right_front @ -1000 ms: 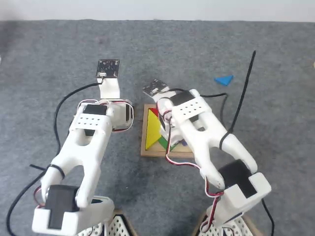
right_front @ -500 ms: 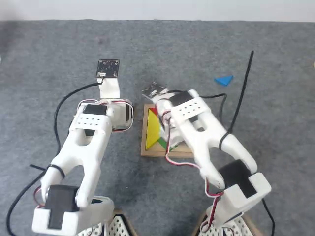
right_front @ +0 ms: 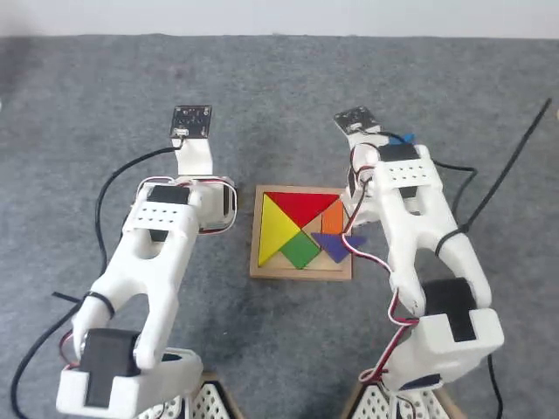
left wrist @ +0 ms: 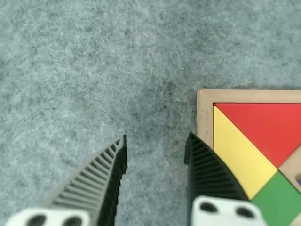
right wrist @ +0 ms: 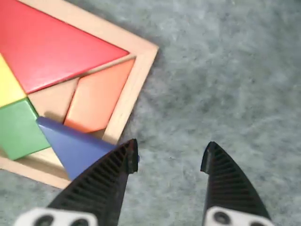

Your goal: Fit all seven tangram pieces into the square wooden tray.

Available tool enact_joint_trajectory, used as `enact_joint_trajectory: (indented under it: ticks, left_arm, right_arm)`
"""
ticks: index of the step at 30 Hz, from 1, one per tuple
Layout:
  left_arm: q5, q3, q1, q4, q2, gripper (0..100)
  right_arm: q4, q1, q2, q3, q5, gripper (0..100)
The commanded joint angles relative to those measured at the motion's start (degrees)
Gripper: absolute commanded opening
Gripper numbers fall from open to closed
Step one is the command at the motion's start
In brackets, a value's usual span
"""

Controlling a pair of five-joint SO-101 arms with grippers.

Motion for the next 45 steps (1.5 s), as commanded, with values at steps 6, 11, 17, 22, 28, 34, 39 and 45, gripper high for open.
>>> enact_joint_trajectory:
  ticks: [6,11,17,22,28,34,39,45]
  left_arm:
    - [-0.44,-0.66,0.18,-1.14,-2.46,20]
    - [-0.44,-0.66,0.18,-1.05,-2.46,20]
    - [-0.44,-0.66,0.09,-0.88,-2.81,20]
    - [-0.44,-0.66,0.09,-0.88,-2.81,20]
    - [-0.44,-0.66,0.09,-0.97,-2.64,20]
    - [-0.44,-0.66,0.09,-1.05,-2.73,20]
    - [-0.44,-0.75,0.09,-1.05,-2.64,20]
    - [-0.44,-0.75,0.09,-1.14,-2.64,20]
  right_arm:
    - [4.7,0.75,-0.75,4.66,3.87,22.0]
    - [2.51,-0.84,-0.31,6.15,3.87,22.0]
    - [-1.1,-1.1,0.84,5.98,3.87,22.0]
    - [-2.59,-1.27,6.81,1.58,3.43,22.0]
    - [-1.19,-1.98,7.6,-4.66,1.76,22.0]
    - [-1.01,-3.56,7.6,-5.54,1.76,22.0]
    - [-0.92,-6.02,7.96,-5.19,1.85,22.0]
    - [0.75,-7.16,6.11,-6.07,1.41,22.0]
